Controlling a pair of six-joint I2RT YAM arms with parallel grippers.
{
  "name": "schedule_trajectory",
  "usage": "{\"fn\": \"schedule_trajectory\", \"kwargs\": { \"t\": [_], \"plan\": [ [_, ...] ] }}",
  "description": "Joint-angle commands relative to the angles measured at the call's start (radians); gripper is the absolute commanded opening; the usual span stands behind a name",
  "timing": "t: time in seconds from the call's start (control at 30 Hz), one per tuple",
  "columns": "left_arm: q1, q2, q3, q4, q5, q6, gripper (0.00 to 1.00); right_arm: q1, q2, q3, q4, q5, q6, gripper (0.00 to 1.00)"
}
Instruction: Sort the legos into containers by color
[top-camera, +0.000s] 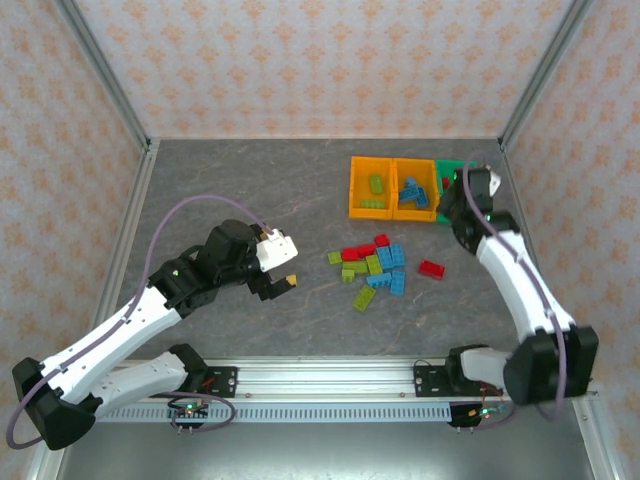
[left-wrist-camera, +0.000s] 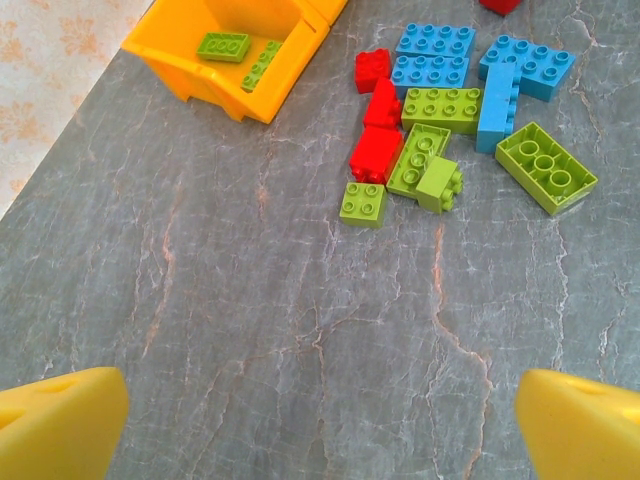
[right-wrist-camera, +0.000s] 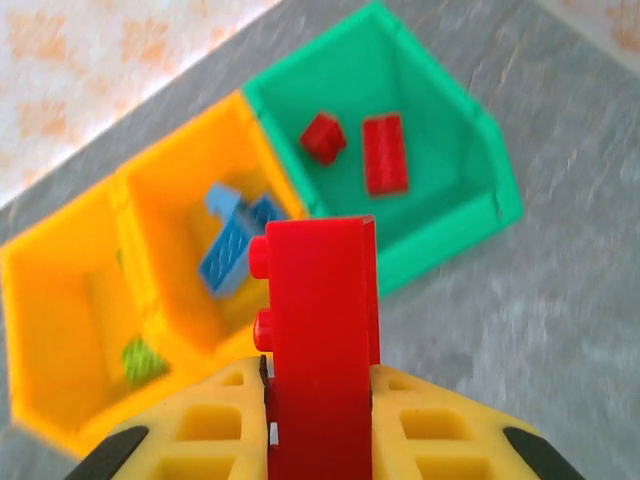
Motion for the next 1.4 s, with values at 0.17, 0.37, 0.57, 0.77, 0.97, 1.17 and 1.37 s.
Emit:
{"fn": "schedule_trajectory", "kwargs": {
  "t": [0.17, 0.37, 0.57, 0.77, 0.97, 1.17, 1.37],
  "plan": [
    [0.006, -0.021, -0.009, 0.013, -0.018, -0.014, 1.00, -0.139, 0.495, 0.410, -0.040, -0.100, -0.097, 0.24],
    [0.006, -0.013, -0.009, 0.013, -0.017, -0.014, 1.00, -0.139, 0.520, 0.509, -0.184, -0.067, -0.042, 0.53],
    [0.006, -0.006, -0.011, 0.016, -0.012, -0.011, 1.00, -0.116, 0.184, 0.176, -0.148, -0.111, 0.050, 0.60],
    [0.006, 0.003, -0.004, 0.012, -0.002, -0.010, 1.00, 0.005, -0.106, -0.150, -0.203, -0.114, 0.122, 0.80],
    [0.008, 0.009, 0.001, 0.013, 0.015, -0.015, 1.00, 0.123, -0.040, -0.300, -0.259, -0.078, 0.109, 0.99],
    [0.008, 0.011, 0.003, 0.006, 0.022, -0.019, 1.00, 0.123, 0.175, -0.261, -0.178, -0.066, 0.067, 0.99],
    [0.007, 0.000, -0.003, 0.008, 0.006, -0.015, 1.00, 0.123, 0.280, -0.244, -0.101, -0.053, 0.075, 0.95]
  ]
}}
